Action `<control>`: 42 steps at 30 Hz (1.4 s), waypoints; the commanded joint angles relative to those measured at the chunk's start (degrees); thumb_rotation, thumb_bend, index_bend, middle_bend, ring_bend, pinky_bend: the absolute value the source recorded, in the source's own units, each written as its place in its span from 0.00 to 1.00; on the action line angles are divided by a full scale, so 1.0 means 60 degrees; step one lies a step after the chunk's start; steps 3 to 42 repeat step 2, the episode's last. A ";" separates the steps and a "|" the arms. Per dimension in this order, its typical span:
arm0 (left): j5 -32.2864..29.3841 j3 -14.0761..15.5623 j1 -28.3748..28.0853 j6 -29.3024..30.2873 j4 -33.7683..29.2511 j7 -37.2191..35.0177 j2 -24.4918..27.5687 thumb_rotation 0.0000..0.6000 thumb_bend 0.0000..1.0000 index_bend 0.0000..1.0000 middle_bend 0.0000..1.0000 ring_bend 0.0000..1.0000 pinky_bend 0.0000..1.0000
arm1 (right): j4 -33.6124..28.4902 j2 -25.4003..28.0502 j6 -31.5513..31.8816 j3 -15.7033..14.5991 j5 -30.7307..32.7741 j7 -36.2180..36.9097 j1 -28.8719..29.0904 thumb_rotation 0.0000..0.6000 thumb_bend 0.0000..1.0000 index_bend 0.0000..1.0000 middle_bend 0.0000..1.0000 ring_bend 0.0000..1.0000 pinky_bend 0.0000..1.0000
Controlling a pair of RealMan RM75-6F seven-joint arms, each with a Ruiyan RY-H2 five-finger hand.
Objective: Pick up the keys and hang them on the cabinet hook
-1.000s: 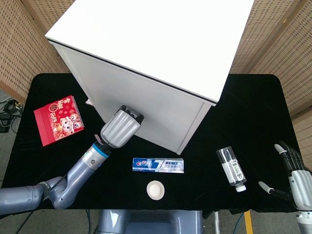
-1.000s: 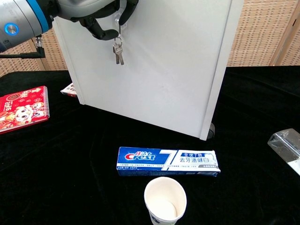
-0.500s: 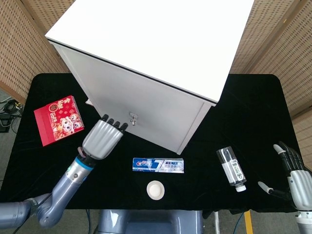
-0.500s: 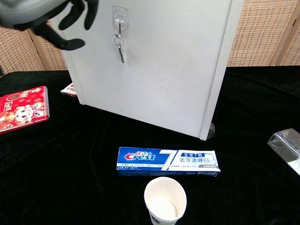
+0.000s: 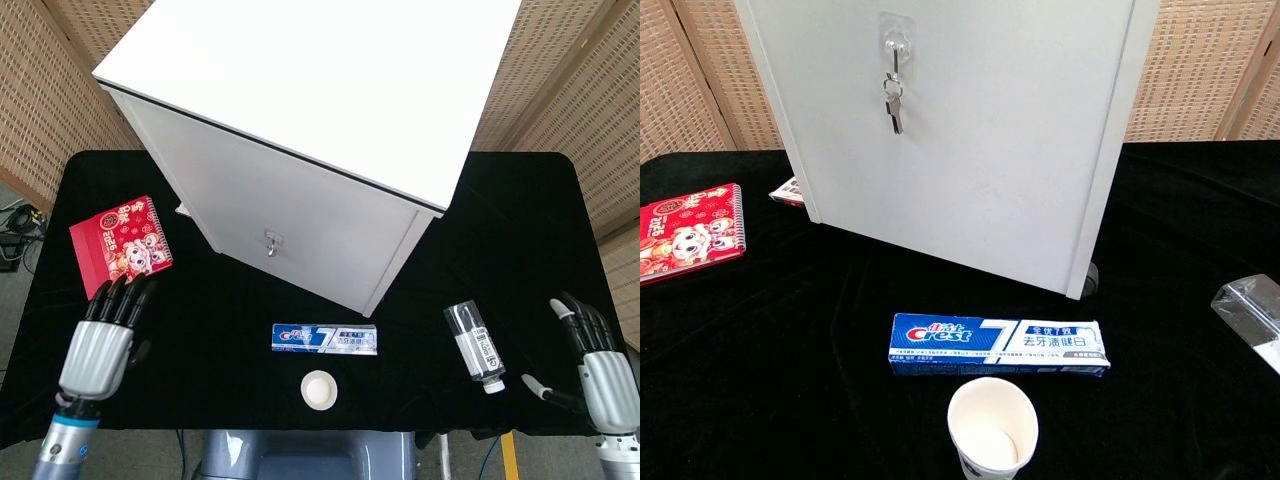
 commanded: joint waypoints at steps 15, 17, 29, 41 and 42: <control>-0.0070 0.0378 0.0828 0.0331 0.0280 -0.1108 0.0335 1.00 0.23 0.00 0.00 0.00 0.00 | -0.0008 -0.0088 -0.0073 -0.0017 0.0020 -0.0195 0.0014 1.00 0.09 0.00 0.00 0.00 0.00; -0.0070 0.0378 0.0828 0.0331 0.0280 -0.1108 0.0335 1.00 0.23 0.00 0.00 0.00 0.00 | -0.0008 -0.0088 -0.0073 -0.0017 0.0020 -0.0195 0.0014 1.00 0.09 0.00 0.00 0.00 0.00; -0.0070 0.0378 0.0828 0.0331 0.0280 -0.1108 0.0335 1.00 0.23 0.00 0.00 0.00 0.00 | -0.0008 -0.0088 -0.0073 -0.0017 0.0020 -0.0195 0.0014 1.00 0.09 0.00 0.00 0.00 0.00; -0.0070 0.0378 0.0828 0.0331 0.0280 -0.1108 0.0335 1.00 0.23 0.00 0.00 0.00 0.00 | -0.0008 -0.0088 -0.0073 -0.0017 0.0020 -0.0195 0.0014 1.00 0.09 0.00 0.00 0.00 0.00; -0.0070 0.0378 0.0828 0.0331 0.0280 -0.1108 0.0335 1.00 0.23 0.00 0.00 0.00 0.00 | -0.0008 -0.0088 -0.0073 -0.0017 0.0020 -0.0195 0.0014 1.00 0.09 0.00 0.00 0.00 0.00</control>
